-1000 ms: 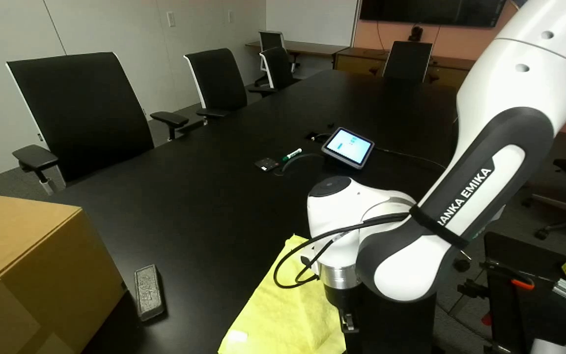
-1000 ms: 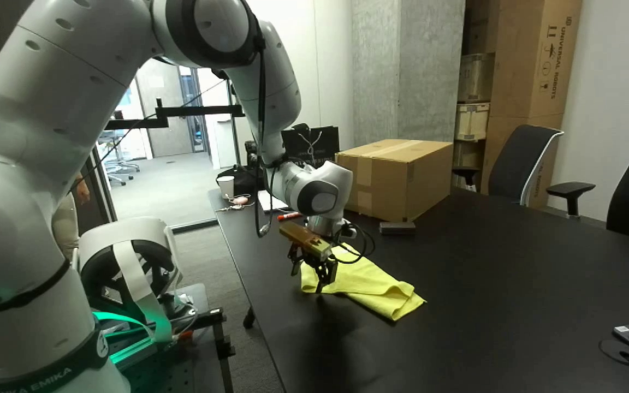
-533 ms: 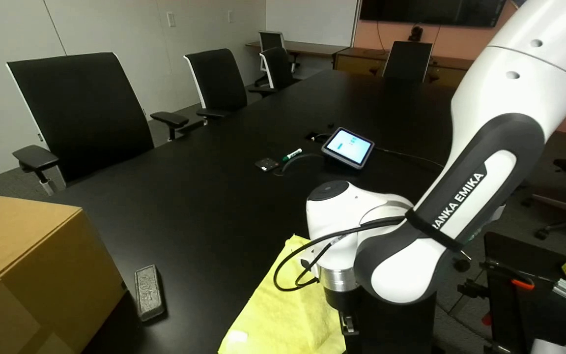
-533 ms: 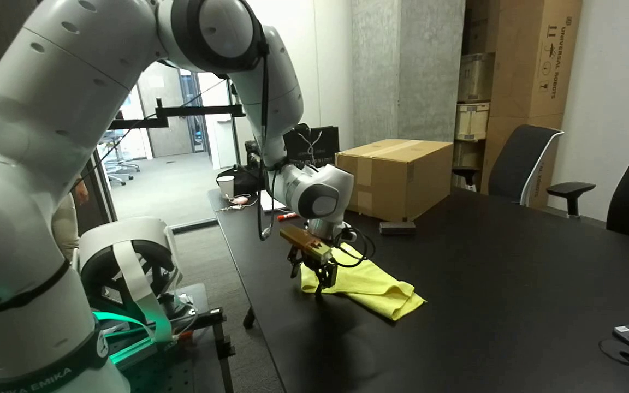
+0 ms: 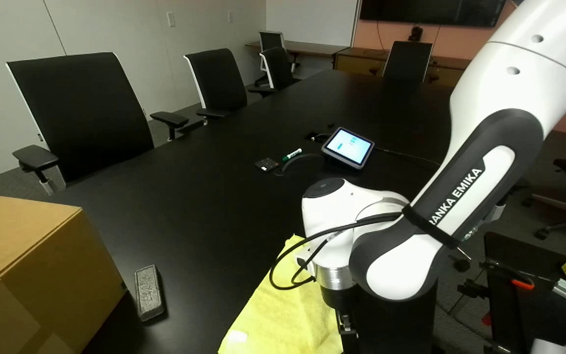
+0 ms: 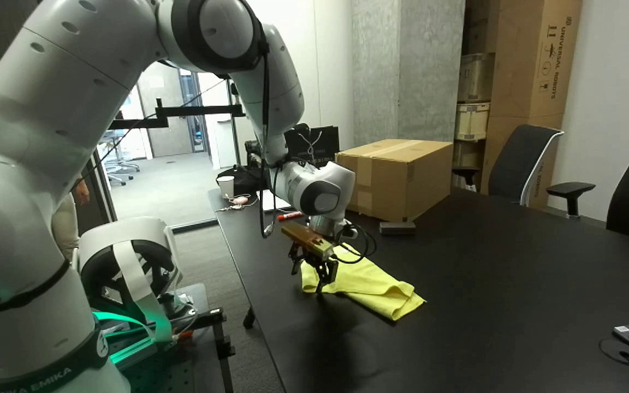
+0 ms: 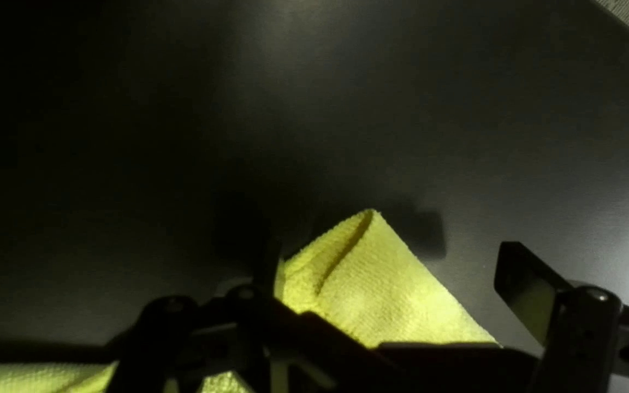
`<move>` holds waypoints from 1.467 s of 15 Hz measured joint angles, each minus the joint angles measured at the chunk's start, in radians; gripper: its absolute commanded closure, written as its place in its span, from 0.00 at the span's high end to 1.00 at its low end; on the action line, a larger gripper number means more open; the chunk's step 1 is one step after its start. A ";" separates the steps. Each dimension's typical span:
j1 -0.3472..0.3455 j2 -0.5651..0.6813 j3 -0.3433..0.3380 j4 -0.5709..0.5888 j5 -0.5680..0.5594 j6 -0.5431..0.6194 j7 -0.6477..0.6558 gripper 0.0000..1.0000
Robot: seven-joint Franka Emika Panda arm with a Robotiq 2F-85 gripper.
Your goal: Fold the yellow cloth
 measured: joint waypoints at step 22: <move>0.003 0.008 0.034 0.042 0.002 -0.079 0.000 0.03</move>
